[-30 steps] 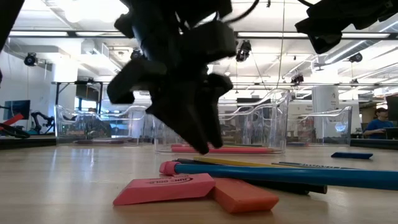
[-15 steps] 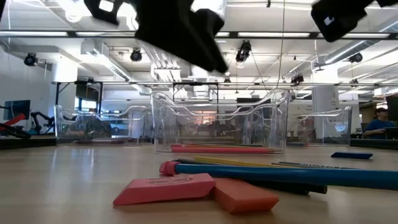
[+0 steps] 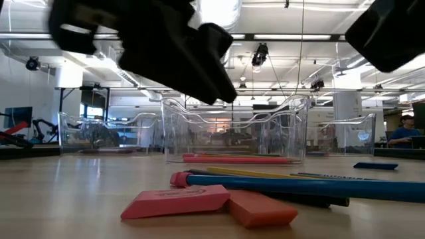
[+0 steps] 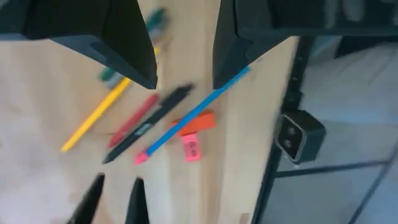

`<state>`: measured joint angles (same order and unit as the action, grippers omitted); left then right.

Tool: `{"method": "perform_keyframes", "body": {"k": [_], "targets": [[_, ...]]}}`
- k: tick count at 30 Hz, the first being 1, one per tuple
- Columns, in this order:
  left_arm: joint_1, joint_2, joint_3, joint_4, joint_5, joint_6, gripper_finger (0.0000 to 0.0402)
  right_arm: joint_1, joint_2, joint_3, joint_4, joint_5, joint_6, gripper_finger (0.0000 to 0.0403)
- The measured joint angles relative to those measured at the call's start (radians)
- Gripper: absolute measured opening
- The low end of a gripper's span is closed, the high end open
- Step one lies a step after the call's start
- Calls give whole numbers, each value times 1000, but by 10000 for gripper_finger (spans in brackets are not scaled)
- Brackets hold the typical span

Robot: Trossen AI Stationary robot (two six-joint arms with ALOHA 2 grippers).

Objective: Sort crayons/erasers/pens/pencils in bins
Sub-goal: Put the yellow pencil into the bottom transparent bin

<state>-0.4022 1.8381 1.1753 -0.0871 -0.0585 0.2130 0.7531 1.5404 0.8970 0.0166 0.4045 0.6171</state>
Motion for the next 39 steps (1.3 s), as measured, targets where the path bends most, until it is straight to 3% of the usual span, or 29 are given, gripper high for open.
{"method": "perform_keyframes", "body": {"k": [13, 20, 24, 28, 31, 39], "targets": [[-79, 2, -1, 9, -2, -79, 134, -12, 275, 229, 2, -177, 97, 151], [-86, -8, 7, 33, -27, -87, 134, -34, 328, 368, -187, -187, 121, 210], [-88, -63, -6, 7, -33, -148, 134, -37, 321, 403, -262, -165, 149, 249], [-104, -132, -53, -40, -101, -206, 134, -28, 321, 408, -281, -120, 202, 268], [-120, -196, -147, 42, -179, -228, 134, -17, 329, 408, -278, -113, 218, 268], [-143, -337, -476, 647, -250, -243, 134, 1, 360, 407, -266, -97, 259, 253]]}}
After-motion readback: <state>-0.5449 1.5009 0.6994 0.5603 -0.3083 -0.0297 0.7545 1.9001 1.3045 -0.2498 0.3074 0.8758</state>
